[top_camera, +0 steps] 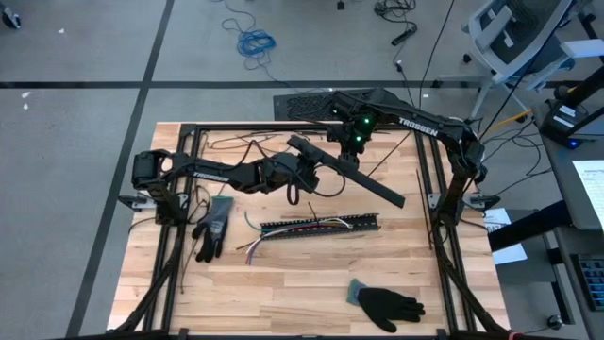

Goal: Ziptie cables
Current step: Close the cable duct with the cable duct cover

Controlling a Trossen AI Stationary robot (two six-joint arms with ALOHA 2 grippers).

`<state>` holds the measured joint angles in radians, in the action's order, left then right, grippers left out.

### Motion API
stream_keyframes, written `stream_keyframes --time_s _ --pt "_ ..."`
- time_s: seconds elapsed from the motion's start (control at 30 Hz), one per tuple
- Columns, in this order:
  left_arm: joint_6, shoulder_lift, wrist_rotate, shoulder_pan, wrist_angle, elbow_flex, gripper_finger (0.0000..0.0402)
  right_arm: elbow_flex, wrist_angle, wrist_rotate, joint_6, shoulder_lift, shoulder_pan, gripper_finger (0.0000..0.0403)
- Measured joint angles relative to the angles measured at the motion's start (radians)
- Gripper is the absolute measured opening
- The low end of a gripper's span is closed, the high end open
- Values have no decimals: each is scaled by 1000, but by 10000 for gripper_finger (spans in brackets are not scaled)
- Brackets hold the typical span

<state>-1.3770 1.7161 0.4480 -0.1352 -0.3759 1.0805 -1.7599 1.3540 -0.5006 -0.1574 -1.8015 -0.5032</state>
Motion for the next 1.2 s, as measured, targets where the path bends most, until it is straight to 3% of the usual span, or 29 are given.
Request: stream_keyframes --time_s 0.27,0.4,0.87,1.2 --pt "-1 0 1 0 -6 0 15 0 4 13 -4 -1 1 304" --pt "2 -2 19 -1 -21 1 15 0 20 137 -4 -3 -4 304" --pt "10 -3 -5 0 -42 1 15 0 -8 7 15 -3 -13 314" --pt "9 -3 -5 0 -37 1 15 0 28 -2 -3 -3 -14 295"
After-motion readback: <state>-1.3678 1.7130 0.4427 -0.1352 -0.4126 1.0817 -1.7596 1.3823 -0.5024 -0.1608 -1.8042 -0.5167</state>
